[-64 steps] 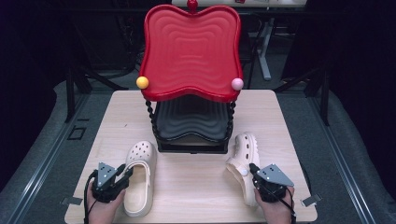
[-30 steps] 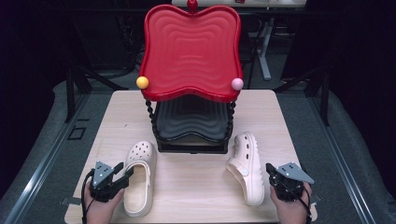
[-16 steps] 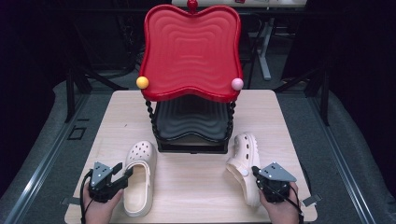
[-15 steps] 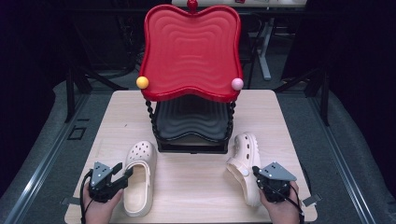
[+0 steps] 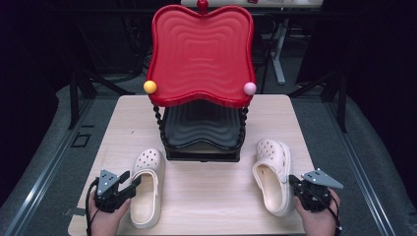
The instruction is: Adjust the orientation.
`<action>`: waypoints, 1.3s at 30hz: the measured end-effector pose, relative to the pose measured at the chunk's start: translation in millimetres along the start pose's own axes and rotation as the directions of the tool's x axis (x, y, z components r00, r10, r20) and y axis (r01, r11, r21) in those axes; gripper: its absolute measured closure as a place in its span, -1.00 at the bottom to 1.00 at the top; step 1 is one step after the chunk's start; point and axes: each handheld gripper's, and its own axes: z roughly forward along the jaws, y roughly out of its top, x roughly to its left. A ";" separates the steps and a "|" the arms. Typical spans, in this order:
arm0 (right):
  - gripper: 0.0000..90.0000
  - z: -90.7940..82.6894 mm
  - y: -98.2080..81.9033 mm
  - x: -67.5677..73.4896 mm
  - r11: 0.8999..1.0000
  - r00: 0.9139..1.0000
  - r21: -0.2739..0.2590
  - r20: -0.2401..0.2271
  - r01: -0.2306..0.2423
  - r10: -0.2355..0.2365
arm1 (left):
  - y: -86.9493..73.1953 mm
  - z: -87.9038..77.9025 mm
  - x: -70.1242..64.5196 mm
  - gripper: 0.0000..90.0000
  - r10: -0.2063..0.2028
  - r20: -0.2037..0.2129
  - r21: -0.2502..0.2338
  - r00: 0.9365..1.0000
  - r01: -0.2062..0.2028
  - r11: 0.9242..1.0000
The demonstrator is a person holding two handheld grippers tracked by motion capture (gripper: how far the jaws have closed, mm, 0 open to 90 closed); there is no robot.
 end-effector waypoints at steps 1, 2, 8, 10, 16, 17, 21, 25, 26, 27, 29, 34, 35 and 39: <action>1.00 0.9 -2.0 -3.2 1.000 1.000 0.007 0.007 -0.012 0.012 | 0.2 0.2 0.2 0.18 0.000 0.001 0.001 1.000 0.000 1.000; 1.00 0.9 -2.0 -3.2 1.000 1.000 0.007 0.007 -0.012 0.012 | 0.2 0.2 0.2 0.18 0.000 0.001 0.001 1.000 0.000 1.000; 1.00 27.4 -23.3 -29.0 0.981 0.991 0.147 -0.026 -0.126 0.131 | 0.9 0.3 1.5 0.18 -0.001 0.005 0.004 1.000 0.001 1.000; 1.00 33.2 -27.2 -35.4 0.974 0.984 0.148 -0.024 -0.173 0.179 | 0.9 0.1 1.6 0.18 0.000 0.006 0.006 1.000 0.000 1.000; 1.00 5.3 -14.4 -25.7 0.984 0.986 -0.055 0.004 -0.167 0.168 | 0.3 -0.1 2.2 0.18 -0.005 0.008 0.001 1.000 0.005 1.000; 1.00 3.8 -11.5 -21.7 0.985 0.989 -0.081 -0.013 -0.151 0.150 | 0.4 -0.3 1.4 0.18 -0.005 0.004 0.002 1.000 0.005 1.000; 0.86 2.5 -7.1 -13.1 0.987 0.993 -0.107 -0.015 -0.117 0.116 | 0.8 -1.0 0.6 0.18 0.002 0.003 0.005 1.000 -0.002 1.000; 0.51 8.4 -5.7 0.1 0.995 0.998 -0.097 0.052 -0.040 0.045 | -0.2 -0.9 2.0 0.17 -0.012 0.009 -0.002 1.000 0.012 1.000; 0.47 11.7 -5.2 2.0 0.995 0.997 -0.091 0.074 -0.030 0.037 | -0.3 -0.9 1.9 0.17 -0.014 0.009 -0.003 1.000 0.014 1.000; 0.47 11.7 -5.2 2.0 0.995 0.997 -0.091 0.074 -0.030 0.037 | -0.3 -0.9 1.9 0.17 -0.014 0.009 -0.003 1.000 0.014 1.000; 0.34 19.5 -4.8 3.5 0.997 0.992 -0.070 0.121 -0.026 0.034 | -0.2 -0.9 1.6 0.17 -0.010 0.013 -0.002 1.000 0.010 1.000; 0.56 32.0 -5.9 4.8 0.999 0.989 -0.031 0.141 -0.027 0.031 | -0.3 -0.7 0.9 0.17 -0.009 0.012 -0.005 1.000 0.009 1.000; 0.58 32.4 -5.6 5.2 0.999 0.991 -0.032 0.132 -0.029 0.033 | -0.3 -0.8 0.9 0.18 -0.009 0.011 -0.005 1.000 0.009 1.000; 0.65 29.7 -3.7 4.1 0.998 0.992 -0.036 0.110 -0.052 0.056 | 0.0 -1.1 0.9 0.18 -0.007 0.010 -0.002 1.000 0.007 1.000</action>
